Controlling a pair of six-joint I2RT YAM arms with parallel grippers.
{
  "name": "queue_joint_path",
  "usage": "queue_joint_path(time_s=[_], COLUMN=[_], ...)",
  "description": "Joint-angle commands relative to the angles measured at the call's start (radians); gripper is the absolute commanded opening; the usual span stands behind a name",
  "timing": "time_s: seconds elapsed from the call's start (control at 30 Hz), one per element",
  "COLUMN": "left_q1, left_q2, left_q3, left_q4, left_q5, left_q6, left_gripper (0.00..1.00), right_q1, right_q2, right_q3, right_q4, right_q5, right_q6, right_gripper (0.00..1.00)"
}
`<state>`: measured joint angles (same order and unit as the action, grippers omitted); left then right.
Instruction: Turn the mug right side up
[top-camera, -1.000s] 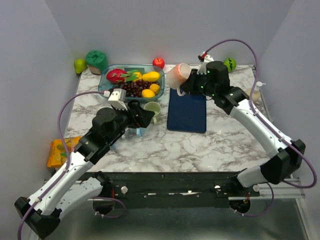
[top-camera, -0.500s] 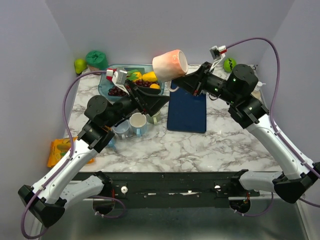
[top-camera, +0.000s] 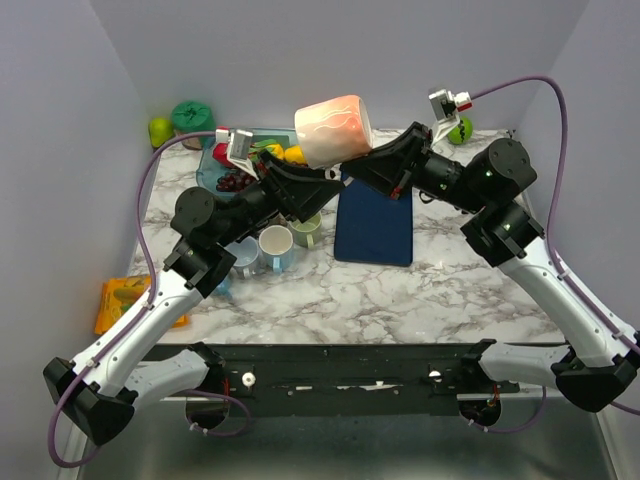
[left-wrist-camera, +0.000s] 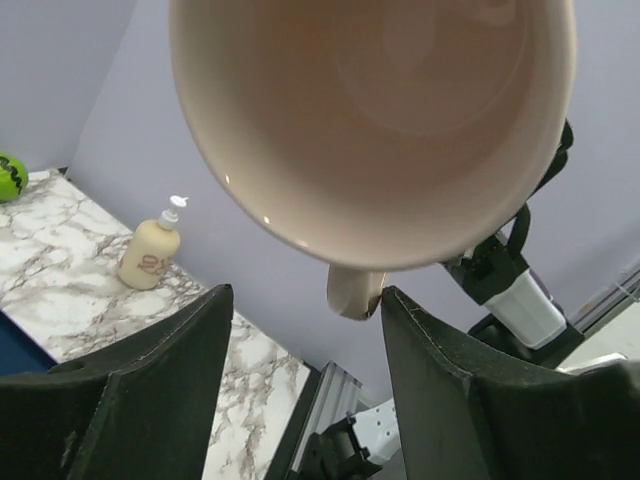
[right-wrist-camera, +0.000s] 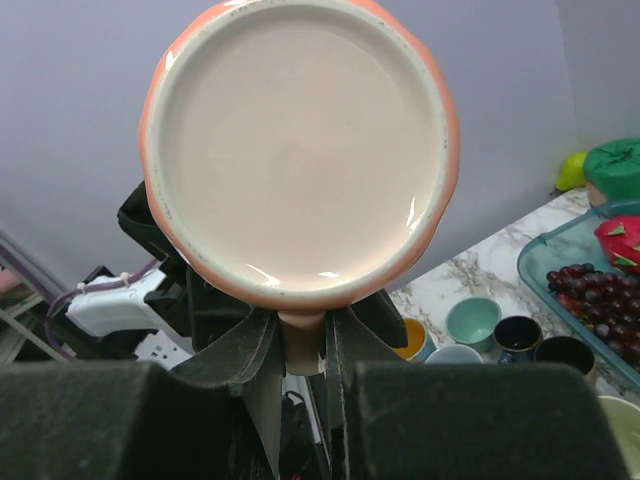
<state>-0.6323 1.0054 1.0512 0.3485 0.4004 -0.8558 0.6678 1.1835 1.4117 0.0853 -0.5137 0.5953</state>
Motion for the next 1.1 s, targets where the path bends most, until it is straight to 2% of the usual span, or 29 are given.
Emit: queue_joint_path(time_s=[0.0,0.27,0.5,0.6,0.63,0.7,0.73,0.77,0.93,1.03,1.07], left_q1=[0.0,0.002,0.0,0.002,0.0,0.002,0.0,0.0,0.0,0.002,0.002], left_q2=[-0.008,-0.008,0.013,0.013,0.012,0.009,0.001,-0.001,-0.04,-0.076,-0.082], left_q3=[0.018,0.015,0.029,0.029,0.029,0.03,0.03,0.033,0.026,0.02,0.02], left_q4=[0.089,0.109,0.152,0.167,0.168,0.167,0.162,0.14,0.044,-0.045,-0.09], left_q5=[0.022,-0.015,0.0,0.005,0.006,0.0,-0.005,-0.017,-0.104,-0.187,-0.21], left_q6=[-0.026,-0.048,-0.08,-0.088,-0.089,-0.086,-0.078,-0.074,-0.035,0.0,0.004], left_gripper=[0.68,0.56,0.5,0.42,0.33,0.22,0.09,0.02,0.0,0.0,0.0], right_q1=[0.026,0.041,0.055,0.056,0.056,0.056,0.056,0.056,0.056,0.056,0.056], right_q2=[-0.015,-0.002,0.019,0.03,0.036,0.038,0.038,0.036,0.03,0.022,0.019], right_q3=[0.003,-0.014,-0.048,-0.072,-0.079,-0.108,-0.114,-0.123,-0.143,-0.154,-0.177], right_q4=[0.152,0.2,0.234,0.251,0.249,0.258,0.252,0.246,0.13,0.053,0.041], right_q5=[-0.037,-0.06,-0.072,-0.065,-0.057,-0.04,-0.029,-0.017,0.093,0.182,0.205], right_q6=[0.02,0.05,0.092,0.126,0.136,0.155,0.158,0.169,0.167,0.17,0.176], right_gripper=[0.01,0.01,0.01,0.01,0.01,0.01,0.01,0.01,0.01,0.21,0.4])
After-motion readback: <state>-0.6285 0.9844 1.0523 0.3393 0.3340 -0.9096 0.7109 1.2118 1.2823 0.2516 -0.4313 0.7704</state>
